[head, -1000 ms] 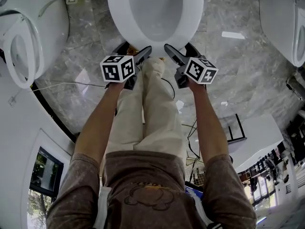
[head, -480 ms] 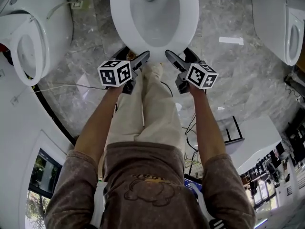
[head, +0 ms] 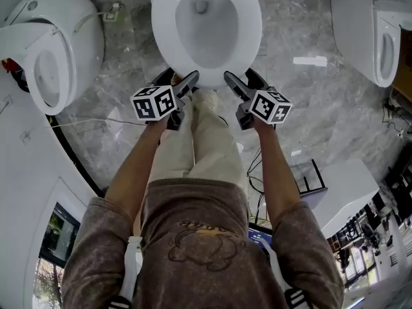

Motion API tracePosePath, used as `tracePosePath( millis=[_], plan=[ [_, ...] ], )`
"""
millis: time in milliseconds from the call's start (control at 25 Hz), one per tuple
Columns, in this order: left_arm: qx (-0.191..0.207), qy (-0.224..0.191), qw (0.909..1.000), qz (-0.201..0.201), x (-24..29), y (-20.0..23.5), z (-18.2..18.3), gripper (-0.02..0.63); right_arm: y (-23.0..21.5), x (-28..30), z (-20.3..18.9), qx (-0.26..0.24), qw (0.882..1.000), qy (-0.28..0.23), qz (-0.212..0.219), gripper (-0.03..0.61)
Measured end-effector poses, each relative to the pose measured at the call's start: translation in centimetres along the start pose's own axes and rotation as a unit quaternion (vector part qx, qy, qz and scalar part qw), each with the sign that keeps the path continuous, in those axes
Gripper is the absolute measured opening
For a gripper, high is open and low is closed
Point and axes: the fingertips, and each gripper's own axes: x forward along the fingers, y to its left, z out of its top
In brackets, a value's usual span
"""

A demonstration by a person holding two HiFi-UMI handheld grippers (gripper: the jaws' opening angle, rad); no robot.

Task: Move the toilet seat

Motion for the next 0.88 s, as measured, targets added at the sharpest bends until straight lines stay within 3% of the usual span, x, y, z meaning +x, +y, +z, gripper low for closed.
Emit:
tracePosePath(
  millis=[640,880],
  plan=[
    [-0.015,-0.044,0.9989,-0.004,-3.7,-4.3,6.0,0.408,5.2,-3.0,6.0,-0.011,0.999,-0.008,0.032,0.393],
    [-0.03,-0.083,0.996,-0.015,-4.8,-5.7,8.4,0.408,6.7,-3.7,8.3,-0.013,0.999,-0.01,0.047,0.39]
  ],
)
